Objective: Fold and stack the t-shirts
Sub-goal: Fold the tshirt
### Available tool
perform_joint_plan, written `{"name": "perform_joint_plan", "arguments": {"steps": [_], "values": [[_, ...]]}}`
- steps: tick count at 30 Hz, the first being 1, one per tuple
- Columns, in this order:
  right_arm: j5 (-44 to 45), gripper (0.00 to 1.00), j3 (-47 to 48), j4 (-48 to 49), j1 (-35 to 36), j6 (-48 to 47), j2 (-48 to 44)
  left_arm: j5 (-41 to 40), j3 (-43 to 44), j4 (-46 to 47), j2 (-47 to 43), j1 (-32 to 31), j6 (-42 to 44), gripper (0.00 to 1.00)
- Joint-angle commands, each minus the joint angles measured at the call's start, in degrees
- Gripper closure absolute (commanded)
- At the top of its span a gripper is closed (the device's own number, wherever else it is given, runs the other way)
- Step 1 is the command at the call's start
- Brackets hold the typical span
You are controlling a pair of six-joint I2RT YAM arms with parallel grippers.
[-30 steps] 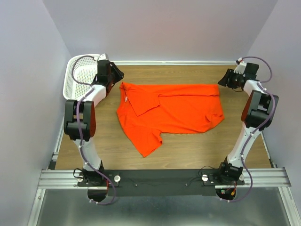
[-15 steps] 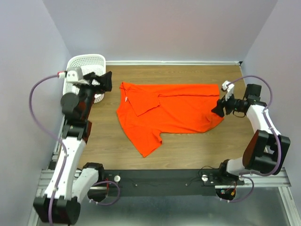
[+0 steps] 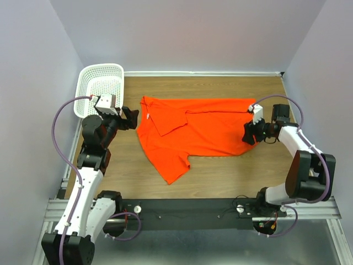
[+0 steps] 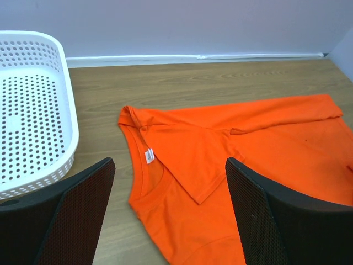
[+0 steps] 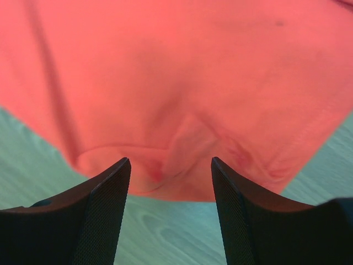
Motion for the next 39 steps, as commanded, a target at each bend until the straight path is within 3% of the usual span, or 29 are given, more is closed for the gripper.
{"name": "perform_joint_plan", "arguments": {"steps": [1, 24, 28, 33, 35, 39], "values": [[5.5, 0.33, 3.0, 4.6, 1.0, 7.5, 2.7, 2.2, 1.0, -1.0, -0.6, 0.1, 1.8, 0.11], [16.9, 0.40, 2.7, 8.7, 7.2, 12.6, 7.2, 4.5, 1.4, -0.4, 1.2, 0.1, 1.9, 0.13], [19.3, 0.46, 2.6, 9.3, 7.8, 12.8, 7.8, 4.6, 1.4, -0.3, 1.2, 0.1, 1.9, 0.14], [21.3, 0.67, 2.0, 9.6, 8.0, 12.7, 7.3, 4.9, 1.4, -0.3, 1.2, 0.1, 1.9, 0.14], [22.4, 0.80, 1.3, 9.6, 8.0, 12.6, 5.9, 4.9, 1.4, -0.3, 1.1, 0.1, 2.0, 0.14], [24.3, 0.94, -0.5, 9.5, 8.0, 12.2, 2.9, 4.9, 1.4, -0.3, 1.0, 0.1, 2.0, 0.14]]}}
